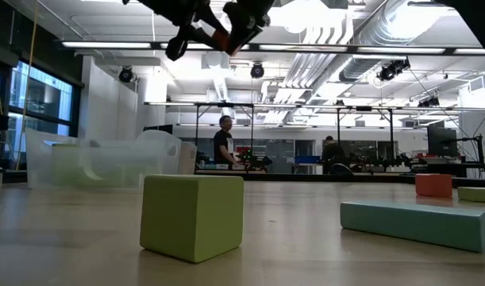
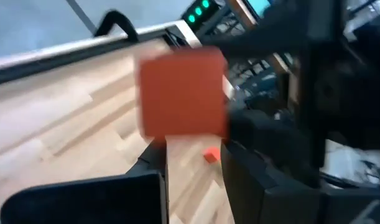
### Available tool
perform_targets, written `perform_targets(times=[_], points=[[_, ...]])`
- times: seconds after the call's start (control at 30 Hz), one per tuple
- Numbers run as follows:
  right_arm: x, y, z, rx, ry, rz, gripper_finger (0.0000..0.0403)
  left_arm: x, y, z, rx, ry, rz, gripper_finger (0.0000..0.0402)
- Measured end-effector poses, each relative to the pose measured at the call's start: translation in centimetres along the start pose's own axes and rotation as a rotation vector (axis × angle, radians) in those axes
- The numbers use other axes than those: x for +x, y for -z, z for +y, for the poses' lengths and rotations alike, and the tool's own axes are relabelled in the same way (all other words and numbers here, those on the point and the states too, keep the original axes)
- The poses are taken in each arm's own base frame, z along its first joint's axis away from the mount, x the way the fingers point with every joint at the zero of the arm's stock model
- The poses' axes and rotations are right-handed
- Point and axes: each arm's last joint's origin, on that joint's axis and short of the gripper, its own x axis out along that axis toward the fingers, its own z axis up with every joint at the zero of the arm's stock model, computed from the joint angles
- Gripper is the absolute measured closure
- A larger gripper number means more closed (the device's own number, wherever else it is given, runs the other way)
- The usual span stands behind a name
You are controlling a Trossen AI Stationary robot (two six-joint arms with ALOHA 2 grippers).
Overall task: Sort & place blocks by color
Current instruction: Put the orange block into the gray bin
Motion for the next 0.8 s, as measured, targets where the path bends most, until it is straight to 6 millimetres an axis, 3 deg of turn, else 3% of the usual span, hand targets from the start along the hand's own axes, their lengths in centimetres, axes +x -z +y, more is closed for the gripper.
perform_targets(times=[0.2,0.6,0.8], points=[[0.0,0.8,0.0,-0.038,0.037,0.084,0.0293,-0.2,-0.5,0.5,-0.032,0.075,0.05,0.0322],[-0.1,1.2,0.3,-0.038,0.028,0.123,0.0293,-0.5,-1.4,0.5,0.005,0.136,0.006,0.0238],[-0.2,1.2,0.3,-0.015,0.094,0.136,0.0293,-0.5,-1.3,0.6,-0.019,0.11,0.005,0.0225]])
